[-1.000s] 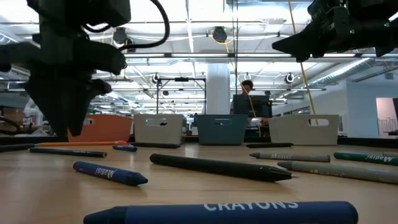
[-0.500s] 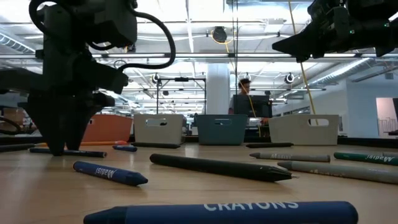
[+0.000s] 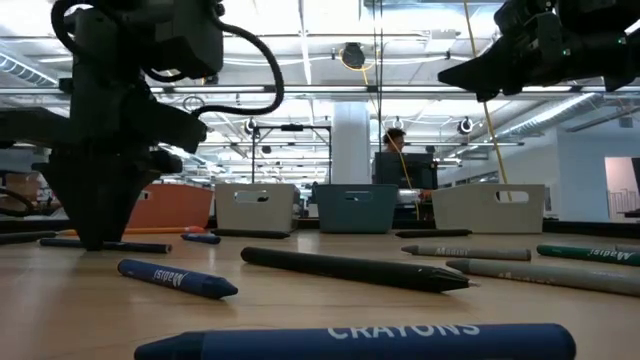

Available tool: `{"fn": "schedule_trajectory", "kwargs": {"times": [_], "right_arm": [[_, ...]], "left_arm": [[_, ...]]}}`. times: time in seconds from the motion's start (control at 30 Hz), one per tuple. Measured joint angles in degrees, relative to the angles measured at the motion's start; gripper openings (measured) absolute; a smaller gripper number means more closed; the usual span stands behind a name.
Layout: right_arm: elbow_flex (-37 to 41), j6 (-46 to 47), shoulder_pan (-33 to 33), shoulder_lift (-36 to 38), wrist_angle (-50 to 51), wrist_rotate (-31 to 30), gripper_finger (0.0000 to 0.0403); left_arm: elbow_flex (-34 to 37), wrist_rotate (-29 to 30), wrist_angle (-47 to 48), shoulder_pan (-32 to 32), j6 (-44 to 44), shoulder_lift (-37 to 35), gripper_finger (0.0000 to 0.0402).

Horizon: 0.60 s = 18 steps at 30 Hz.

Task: Sort crayons/erasers/pens/pencils in bins
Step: Put the black pen into the left gray bin

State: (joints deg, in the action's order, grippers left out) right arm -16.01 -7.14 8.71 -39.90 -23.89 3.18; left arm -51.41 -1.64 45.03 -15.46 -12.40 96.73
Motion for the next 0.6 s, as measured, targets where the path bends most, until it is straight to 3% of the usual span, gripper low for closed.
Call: {"fn": "schedule_trajectory", "kwargs": {"times": [0.1,0.3,0.6], "right_arm": [[0.0,0.0,0.0,0.0,0.2,0.0,0.0],[0.0,-0.1,0.0,-0.2,0.7,0.0,0.0],[0.0,-0.6,0.0,-0.3,0.8,0.0,0.0]], "left_arm": [[-0.8,0.3,11.0,0.2,-5.5,-1.2,0.0122],[-0.6,-0.3,24.2,1.9,-20.6,-6.9,0.0156],[8.4,-4.4,20.2,8.8,-42.2,-18.0,0.0161]]}}
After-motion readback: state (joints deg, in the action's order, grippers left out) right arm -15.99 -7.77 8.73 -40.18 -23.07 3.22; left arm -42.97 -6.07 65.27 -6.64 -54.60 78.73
